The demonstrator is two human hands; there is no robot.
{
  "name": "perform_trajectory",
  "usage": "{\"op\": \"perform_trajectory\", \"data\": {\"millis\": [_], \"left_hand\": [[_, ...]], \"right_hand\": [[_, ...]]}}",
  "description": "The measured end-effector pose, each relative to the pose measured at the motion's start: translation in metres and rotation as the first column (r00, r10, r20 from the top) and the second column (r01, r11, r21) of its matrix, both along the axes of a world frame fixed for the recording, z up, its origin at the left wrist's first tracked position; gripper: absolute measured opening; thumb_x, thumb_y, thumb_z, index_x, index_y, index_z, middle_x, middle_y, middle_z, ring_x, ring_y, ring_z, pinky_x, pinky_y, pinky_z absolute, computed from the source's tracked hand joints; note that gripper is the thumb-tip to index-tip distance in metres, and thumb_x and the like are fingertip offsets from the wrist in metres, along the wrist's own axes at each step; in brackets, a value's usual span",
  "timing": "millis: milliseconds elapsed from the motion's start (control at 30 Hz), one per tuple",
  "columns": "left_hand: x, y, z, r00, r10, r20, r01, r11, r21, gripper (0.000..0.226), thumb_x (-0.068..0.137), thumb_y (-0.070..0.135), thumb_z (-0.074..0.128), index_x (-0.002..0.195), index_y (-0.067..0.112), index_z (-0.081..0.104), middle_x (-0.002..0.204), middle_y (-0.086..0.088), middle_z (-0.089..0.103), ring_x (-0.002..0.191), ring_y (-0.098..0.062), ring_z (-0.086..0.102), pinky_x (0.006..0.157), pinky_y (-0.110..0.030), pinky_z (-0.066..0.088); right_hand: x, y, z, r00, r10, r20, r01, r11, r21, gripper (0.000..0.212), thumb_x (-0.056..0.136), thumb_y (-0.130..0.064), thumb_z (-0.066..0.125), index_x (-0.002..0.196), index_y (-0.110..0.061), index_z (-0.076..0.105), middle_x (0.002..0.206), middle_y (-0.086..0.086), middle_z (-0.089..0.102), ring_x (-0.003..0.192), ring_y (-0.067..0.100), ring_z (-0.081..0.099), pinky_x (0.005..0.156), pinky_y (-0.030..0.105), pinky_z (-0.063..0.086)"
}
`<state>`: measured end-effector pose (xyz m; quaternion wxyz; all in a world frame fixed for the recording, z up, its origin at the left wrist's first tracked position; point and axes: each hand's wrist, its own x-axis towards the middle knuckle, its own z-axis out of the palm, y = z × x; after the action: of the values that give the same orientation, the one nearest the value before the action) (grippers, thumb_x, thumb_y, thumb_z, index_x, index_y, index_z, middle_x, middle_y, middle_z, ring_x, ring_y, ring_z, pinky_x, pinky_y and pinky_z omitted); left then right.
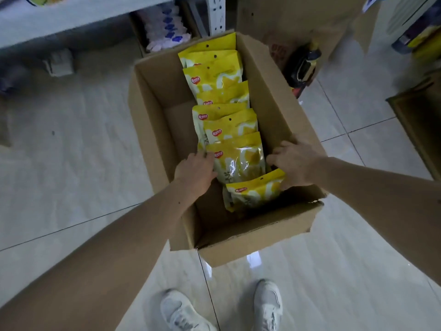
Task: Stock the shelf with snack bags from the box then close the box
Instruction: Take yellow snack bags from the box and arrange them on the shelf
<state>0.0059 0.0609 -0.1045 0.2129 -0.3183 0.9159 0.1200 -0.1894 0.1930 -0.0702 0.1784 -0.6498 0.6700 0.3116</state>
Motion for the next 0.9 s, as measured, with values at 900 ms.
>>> {"op": "perform_trajectory", "data": {"millis": [900], "left_hand": [[-0.025,-0.018,-0.095,0.609,0.793,-0.029,-0.571,0.463,0.678,0.052,0.067,0.022,0.087,0.113,0.015,0.063,0.115,-0.002,0.067,0.11,-0.021,0.061,0.095,-0.042,0.051]], "right_hand": [[-0.043,-0.007,-0.048,0.974,0.217,-0.068,-0.219,0.976,-0.012,0.025,0.086,-0.044,0.048,0.1,-0.029,0.063,0.1,-0.006,0.065,0.111,0.017,0.05,0.111,0.04,0.02]]}}
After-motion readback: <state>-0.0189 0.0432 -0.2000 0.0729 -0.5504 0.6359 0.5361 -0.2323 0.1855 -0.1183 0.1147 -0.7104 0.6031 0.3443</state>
